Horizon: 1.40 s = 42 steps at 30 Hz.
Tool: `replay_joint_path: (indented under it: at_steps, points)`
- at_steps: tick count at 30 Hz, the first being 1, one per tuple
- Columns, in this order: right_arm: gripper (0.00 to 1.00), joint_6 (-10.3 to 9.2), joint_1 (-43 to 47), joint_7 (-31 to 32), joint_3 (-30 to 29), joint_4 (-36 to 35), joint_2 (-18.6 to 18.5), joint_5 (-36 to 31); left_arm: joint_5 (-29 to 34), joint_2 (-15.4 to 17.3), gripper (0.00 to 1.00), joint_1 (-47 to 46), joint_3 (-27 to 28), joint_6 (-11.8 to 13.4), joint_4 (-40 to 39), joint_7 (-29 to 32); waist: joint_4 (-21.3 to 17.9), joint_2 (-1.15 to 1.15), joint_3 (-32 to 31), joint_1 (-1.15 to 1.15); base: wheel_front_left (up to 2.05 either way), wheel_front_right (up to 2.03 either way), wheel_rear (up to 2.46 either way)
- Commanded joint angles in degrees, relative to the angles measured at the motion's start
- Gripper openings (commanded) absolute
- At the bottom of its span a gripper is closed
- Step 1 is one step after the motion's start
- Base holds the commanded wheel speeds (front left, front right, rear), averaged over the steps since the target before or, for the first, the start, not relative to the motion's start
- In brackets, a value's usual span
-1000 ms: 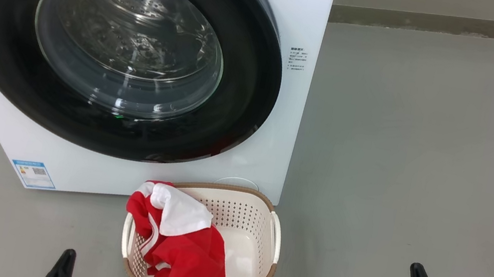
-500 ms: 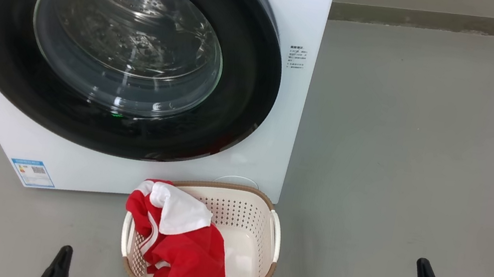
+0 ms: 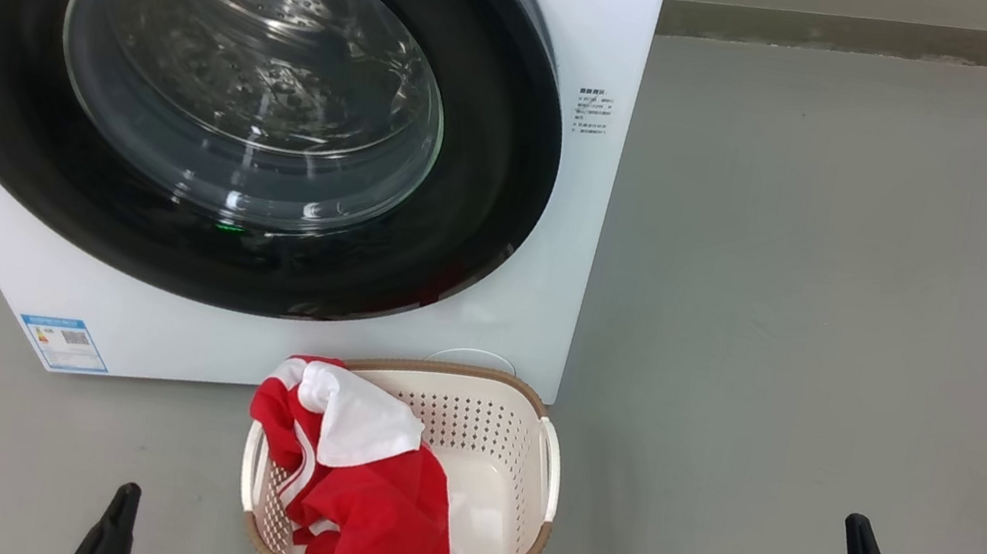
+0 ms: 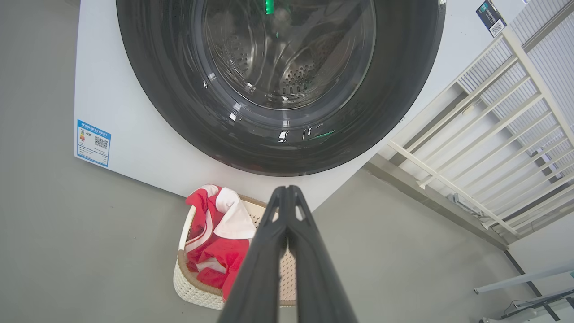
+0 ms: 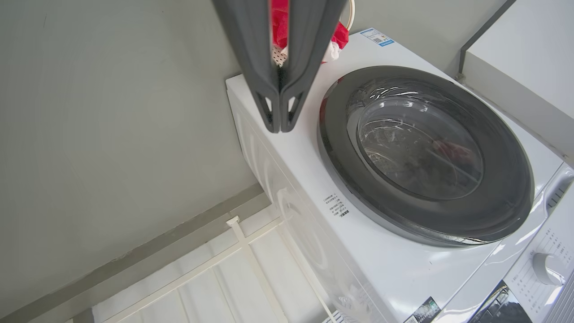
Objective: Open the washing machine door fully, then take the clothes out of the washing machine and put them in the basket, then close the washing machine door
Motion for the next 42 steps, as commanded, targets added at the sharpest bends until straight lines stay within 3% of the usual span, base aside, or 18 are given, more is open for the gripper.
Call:
replay_joint_path:
  at_steps: [1,42]
  points:
    - [0.00,-0.02,-2.9,0.3,0.0,-1.1,-0.5,1.6,-1.4,0.3,0.00,-2.6,1.1,-0.1,-1.0,0.2,0.0,0.00,0.0,-0.01,0.00,0.00,0.00]
    - [0.00,-0.04,-7.3,7.0,-2.4,1.8,0.1,26.1,-26.8,-0.4,0.00,-6.7,3.1,-0.3,0.5,7.0,-0.3,0.00,0.9,-0.01,0.00,0.00,0.00]
